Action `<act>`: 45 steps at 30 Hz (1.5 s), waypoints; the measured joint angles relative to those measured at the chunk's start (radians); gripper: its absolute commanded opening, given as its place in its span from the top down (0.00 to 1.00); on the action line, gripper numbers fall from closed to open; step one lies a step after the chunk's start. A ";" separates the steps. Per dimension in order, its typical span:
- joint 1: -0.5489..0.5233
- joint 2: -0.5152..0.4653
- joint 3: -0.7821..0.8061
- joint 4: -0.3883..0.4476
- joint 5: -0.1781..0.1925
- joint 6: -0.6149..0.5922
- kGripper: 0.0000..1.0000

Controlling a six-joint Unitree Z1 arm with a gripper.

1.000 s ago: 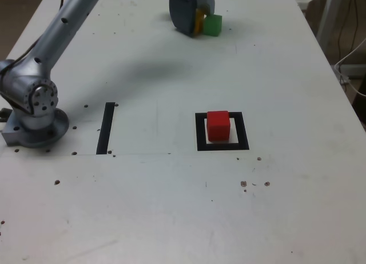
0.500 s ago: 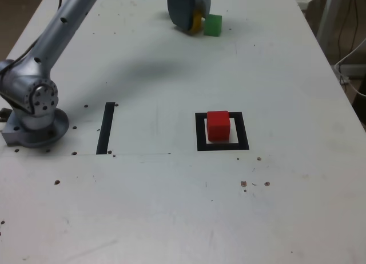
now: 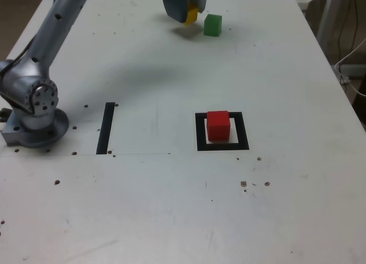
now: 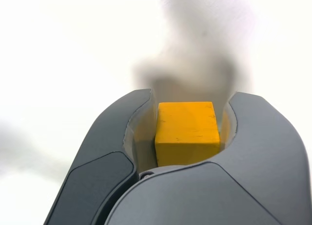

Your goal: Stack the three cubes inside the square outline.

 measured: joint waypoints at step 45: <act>-0.785 -0.537 0.791 -0.231 -0.083 -0.161 0.71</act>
